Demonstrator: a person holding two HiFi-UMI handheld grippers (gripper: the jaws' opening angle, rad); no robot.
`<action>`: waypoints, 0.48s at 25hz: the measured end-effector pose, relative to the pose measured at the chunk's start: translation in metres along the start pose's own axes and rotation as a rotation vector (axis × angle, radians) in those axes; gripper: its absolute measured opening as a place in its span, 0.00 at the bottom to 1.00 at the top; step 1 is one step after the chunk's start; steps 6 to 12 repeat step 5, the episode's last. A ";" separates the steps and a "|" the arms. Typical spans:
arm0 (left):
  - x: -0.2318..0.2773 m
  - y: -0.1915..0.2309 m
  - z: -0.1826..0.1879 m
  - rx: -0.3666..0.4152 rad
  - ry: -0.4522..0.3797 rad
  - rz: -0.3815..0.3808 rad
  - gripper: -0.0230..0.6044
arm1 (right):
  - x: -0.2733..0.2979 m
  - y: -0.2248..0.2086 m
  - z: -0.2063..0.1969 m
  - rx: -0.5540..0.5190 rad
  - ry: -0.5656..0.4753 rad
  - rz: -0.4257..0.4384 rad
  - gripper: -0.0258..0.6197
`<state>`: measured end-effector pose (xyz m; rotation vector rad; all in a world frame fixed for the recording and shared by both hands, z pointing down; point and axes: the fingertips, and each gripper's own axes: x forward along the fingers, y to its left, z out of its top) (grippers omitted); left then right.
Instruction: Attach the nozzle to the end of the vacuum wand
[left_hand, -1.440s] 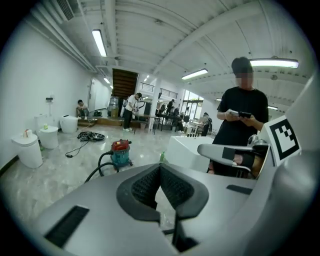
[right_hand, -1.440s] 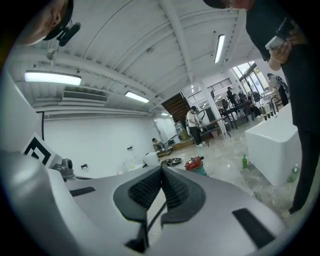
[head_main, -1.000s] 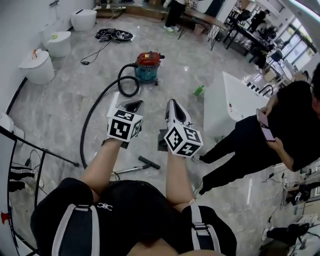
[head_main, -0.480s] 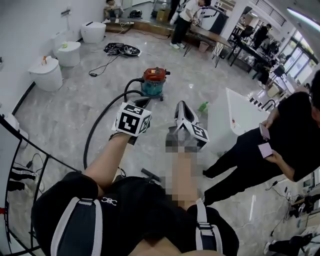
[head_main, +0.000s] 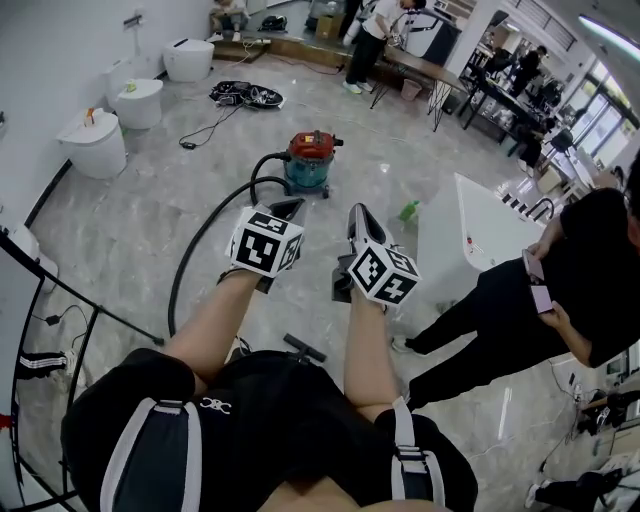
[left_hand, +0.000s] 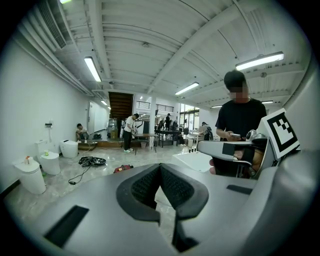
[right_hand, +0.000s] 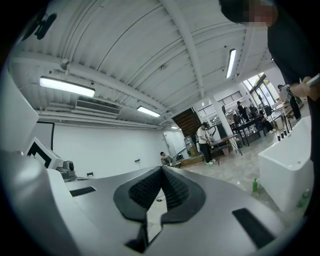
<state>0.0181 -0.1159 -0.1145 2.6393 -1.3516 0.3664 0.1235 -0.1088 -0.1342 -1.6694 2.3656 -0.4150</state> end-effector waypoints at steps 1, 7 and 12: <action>-0.001 0.000 0.000 -0.001 0.003 0.000 0.05 | -0.001 0.001 0.001 0.011 0.005 0.002 0.06; -0.003 0.001 0.004 -0.007 0.015 -0.001 0.05 | -0.004 0.004 0.008 0.063 0.015 0.017 0.06; -0.003 0.001 0.004 -0.007 0.015 -0.001 0.05 | -0.004 0.004 0.008 0.063 0.015 0.017 0.06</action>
